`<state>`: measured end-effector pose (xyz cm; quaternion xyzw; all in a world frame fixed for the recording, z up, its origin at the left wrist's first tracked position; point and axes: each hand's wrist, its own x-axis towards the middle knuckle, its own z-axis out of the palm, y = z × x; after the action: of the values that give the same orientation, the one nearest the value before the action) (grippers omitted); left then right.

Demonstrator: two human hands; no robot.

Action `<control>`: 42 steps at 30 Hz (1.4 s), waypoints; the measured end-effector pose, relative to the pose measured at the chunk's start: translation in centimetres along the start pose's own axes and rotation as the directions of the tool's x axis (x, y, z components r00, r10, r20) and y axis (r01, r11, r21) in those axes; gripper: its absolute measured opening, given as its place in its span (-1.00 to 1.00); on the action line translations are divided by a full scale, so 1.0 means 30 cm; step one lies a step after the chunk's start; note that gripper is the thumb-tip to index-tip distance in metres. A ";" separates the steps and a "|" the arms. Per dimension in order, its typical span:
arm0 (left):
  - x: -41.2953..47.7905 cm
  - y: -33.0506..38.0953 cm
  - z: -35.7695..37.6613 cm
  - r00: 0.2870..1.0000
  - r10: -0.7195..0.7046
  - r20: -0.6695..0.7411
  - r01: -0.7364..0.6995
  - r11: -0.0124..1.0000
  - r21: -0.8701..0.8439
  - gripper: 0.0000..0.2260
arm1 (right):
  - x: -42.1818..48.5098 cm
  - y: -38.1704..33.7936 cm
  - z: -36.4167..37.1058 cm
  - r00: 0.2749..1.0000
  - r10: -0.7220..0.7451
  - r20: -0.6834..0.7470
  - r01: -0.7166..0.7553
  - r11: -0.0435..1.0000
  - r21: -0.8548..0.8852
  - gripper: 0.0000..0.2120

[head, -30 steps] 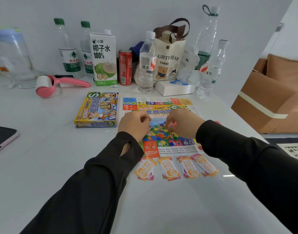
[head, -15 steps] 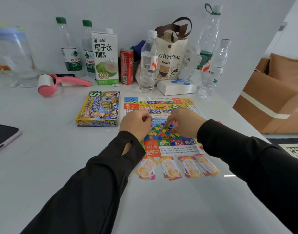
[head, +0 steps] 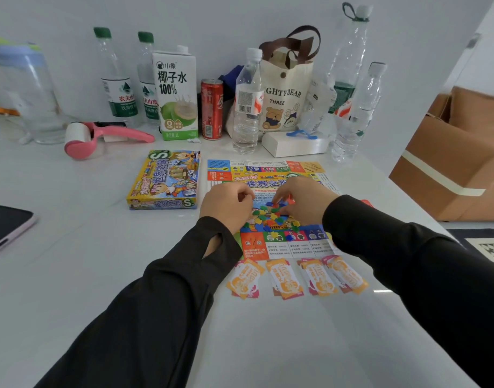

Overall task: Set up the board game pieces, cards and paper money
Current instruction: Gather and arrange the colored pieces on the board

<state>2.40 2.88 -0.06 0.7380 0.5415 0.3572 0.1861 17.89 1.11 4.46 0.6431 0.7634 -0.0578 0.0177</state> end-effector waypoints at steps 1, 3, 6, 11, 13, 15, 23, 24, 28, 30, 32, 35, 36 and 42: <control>0.000 0.000 0.001 1.000 -0.001 0.001 0.001 1.000 0.002 -0.84 | 0.006 -0.002 -0.003 1.000 0.007 -0.003 -0.007 1.000 0.001 -0.74; -0.001 0.001 0.001 1.000 -0.004 0.002 0.004 1.000 0.005 -0.84 | 0.017 -0.004 -0.007 1.000 0.019 -0.012 -0.019 1.000 -0.001 -0.77; 0.000 0.000 0.000 1.000 -0.001 0.001 0.001 1.000 0.007 -0.83 | 0.031 -0.006 -0.012 1.000 0.004 -0.014 -0.005 0.999 -0.050 -0.79; 0.002 0.001 0.001 1.000 -0.002 -0.004 0.002 1.000 0.010 -0.84 | 0.057 -0.014 -0.022 1.000 -0.009 0.014 0.011 0.994 -0.109 -0.81; 0.003 0.000 0.001 1.000 -0.005 -0.002 0.005 1.000 0.010 -0.84 | 0.064 -0.017 -0.024 0.999 -0.012 0.035 0.016 0.991 -0.132 -0.81; 0.004 0.000 0.002 1.000 -0.001 0.004 0.001 1.000 0.017 -0.84 | 0.069 -0.021 -0.028 0.999 -0.014 0.047 0.020 0.989 -0.145 -0.82; 0.002 0.000 0.003 1.000 0.001 0.019 -0.002 1.000 0.028 -0.84 | 0.090 -0.038 -0.030 0.991 0.055 0.120 -0.042 0.994 -0.105 -0.76; 0.002 0.002 0.002 1.000 0.002 0.021 -0.003 0.999 0.032 -0.84 | 0.092 -0.034 -0.024 0.992 0.053 0.113 -0.041 0.994 -0.105 -0.78; -0.001 0.004 -0.001 1.000 0.004 0.020 -0.005 1.000 0.025 -0.84 | 0.097 -0.025 -0.016 0.993 0.039 0.109 -0.025 0.992 -0.128 -0.80; -0.005 0.009 -0.002 0.999 0.022 0.045 -0.023 0.999 0.024 -0.83 | 0.098 -0.022 -0.012 0.994 0.034 0.106 -0.019 0.990 -0.139 -0.81; -0.007 0.011 0.000 0.992 0.079 0.096 -0.082 0.996 0.030 -0.84 | 0.096 -0.021 -0.007 0.996 0.032 0.087 -0.018 0.987 -0.159 -0.81; -0.004 0.018 -0.012 0.963 0.154 0.223 -0.176 0.981 0.079 -0.87 | 0.092 -0.019 -0.001 0.999 0.029 0.029 -0.024 0.984 -0.177 -0.79; -0.001 0.022 -0.017 0.952 0.164 0.258 -0.188 0.980 0.071 -0.89 | 0.092 -0.017 -0.003 0.999 0.036 0.024 -0.032 0.984 -0.178 -0.78; 0.005 0.060 -0.031 0.878 0.156 0.453 -0.270 0.942 0.199 -0.86 | 0.096 -0.014 -0.012 0.996 0.058 0.064 -0.046 0.982 -0.181 -0.76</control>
<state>2.94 2.31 1.80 0.8716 0.4431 0.1308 0.1637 16.99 3.89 4.56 0.6564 0.7473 -0.0105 0.1032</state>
